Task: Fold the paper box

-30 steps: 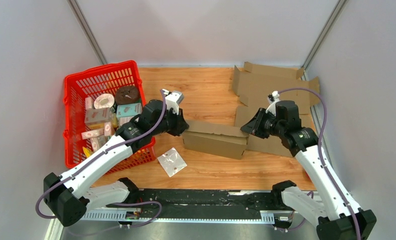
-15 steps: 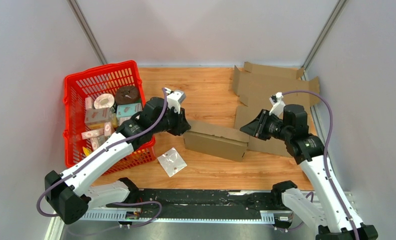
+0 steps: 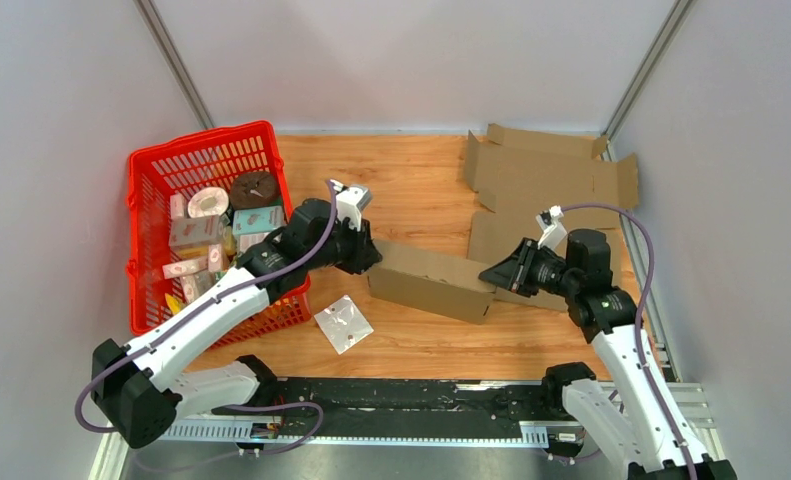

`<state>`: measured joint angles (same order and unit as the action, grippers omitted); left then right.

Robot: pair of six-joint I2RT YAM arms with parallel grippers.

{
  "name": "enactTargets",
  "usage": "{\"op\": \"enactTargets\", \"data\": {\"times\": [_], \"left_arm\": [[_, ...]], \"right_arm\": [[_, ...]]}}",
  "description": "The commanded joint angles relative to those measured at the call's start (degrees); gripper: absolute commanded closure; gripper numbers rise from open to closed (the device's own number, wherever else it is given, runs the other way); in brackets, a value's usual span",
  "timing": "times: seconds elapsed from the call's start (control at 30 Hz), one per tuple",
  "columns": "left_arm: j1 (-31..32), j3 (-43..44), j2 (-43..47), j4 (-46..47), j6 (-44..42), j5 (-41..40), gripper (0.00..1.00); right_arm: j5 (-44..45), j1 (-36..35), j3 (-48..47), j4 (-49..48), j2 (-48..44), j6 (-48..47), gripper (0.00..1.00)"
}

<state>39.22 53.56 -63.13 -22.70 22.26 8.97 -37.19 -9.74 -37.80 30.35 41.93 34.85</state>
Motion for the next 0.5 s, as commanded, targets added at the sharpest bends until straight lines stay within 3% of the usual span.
{"op": "enactTargets", "data": {"times": [0.0, 0.27, 0.47], "left_arm": [[-0.6, 4.3, -1.2, -5.9, -2.7, -0.3, 0.72], [-4.8, 6.9, 2.3, -3.8, 0.0, 6.7, 0.67], [-5.0, -0.7, 1.9, -1.0, 2.2, 7.5, 0.73]], "right_arm": [[-2.5, 2.6, -3.7, 1.9, 0.9, -1.9, 0.85], [-12.8, 6.0, -5.2, 2.1, 1.5, -2.9, 0.83], [-12.1, 7.5, 1.4, 1.8, -0.1, -1.9, 0.83]]}}
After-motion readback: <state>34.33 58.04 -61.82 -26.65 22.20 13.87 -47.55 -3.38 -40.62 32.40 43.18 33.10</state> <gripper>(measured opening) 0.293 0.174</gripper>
